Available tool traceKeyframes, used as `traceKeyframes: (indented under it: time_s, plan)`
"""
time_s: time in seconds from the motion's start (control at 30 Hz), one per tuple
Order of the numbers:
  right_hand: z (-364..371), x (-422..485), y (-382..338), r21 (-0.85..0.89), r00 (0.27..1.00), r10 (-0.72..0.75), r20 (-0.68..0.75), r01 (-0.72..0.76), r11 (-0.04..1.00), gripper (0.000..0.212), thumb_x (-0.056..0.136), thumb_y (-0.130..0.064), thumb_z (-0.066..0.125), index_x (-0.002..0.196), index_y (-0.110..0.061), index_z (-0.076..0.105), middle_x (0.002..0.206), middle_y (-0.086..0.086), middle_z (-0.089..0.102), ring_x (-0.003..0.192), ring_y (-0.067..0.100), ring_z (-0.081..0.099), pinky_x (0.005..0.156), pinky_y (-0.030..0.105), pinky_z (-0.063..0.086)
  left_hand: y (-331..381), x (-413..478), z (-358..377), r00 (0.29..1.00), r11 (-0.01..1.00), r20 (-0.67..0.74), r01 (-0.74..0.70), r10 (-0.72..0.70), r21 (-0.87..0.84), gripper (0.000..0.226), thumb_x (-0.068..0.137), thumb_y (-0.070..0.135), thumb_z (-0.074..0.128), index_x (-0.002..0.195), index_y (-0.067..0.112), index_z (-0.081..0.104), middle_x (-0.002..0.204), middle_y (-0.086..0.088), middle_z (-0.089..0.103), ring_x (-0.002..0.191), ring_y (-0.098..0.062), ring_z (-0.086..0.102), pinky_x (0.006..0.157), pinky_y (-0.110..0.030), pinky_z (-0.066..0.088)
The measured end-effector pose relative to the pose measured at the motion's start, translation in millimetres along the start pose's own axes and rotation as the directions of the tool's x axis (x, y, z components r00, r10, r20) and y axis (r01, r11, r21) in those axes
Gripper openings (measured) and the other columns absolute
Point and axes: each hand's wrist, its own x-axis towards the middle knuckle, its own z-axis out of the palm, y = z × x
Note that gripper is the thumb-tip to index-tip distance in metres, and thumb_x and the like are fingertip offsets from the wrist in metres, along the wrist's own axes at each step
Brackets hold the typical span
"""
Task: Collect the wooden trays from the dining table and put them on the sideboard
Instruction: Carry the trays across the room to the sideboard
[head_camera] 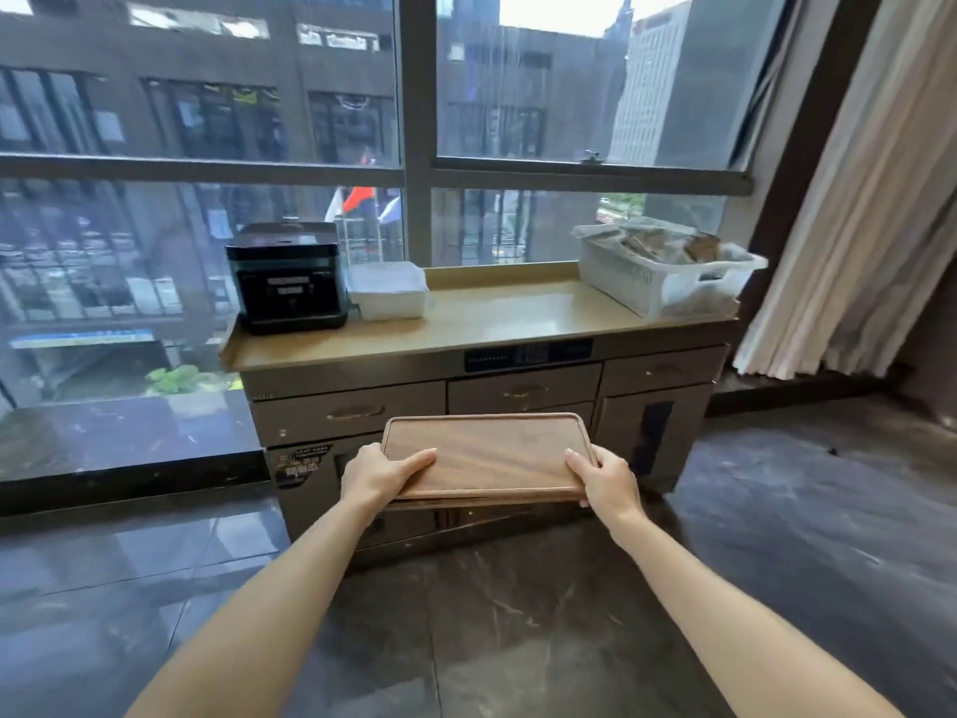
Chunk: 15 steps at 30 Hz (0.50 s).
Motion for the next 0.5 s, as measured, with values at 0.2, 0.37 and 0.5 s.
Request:
traceKeyframes:
  time_s: [0.2,0.37,0.5]
  plan:
    - [15.2,127.0,-2.8,0.003,0.997,0.002,0.083,-0.002,1.0,0.032,0.09,-0.027,0.053,0.115,-0.009,0.062,0.099,0.007,0.065,0.08,0.017,0.057,0.039,0.014,0.043,44.4,102.8,30.5,0.998,0.999,-0.053,0.033,-0.032,0.027,0.067,0.065,0.061,0.07,0.107,0.009,0.066,0.11,-0.011,0.071,0.105,-0.03,0.062,0.091,-0.037,0.049]
    - [37.8,240.7,5.1,-0.017,0.994,-0.01,0.107,0.012,1.0,0.032,0.091,-0.027,0.052,0.117,-0.009,0.061,0.105,0.009,0.066,0.083,0.018,0.057,0.046,0.018,0.044,65.0,205.5,69.5,0.997,0.998,-0.049,0.056,-0.055,0.018,0.067,0.066,0.06,0.07,0.107,0.008,0.066,0.112,-0.011,0.07,0.108,-0.03,0.061,0.092,-0.036,0.048]
    - [59.6,348.6,-2.3,-0.035,0.994,-0.013,0.11,0.017,0.999,0.029,0.09,-0.028,0.053,0.107,-0.007,0.065,0.086,0.003,0.064,0.067,0.013,0.055,0.053,0.022,0.047,93.5,303.7,95.3,0.998,0.999,-0.05,0.049,-0.049,0.0,0.069,0.067,0.059,0.07,0.108,0.005,0.064,0.114,-0.013,0.069,0.11,-0.031,0.06,0.095,-0.038,0.049]
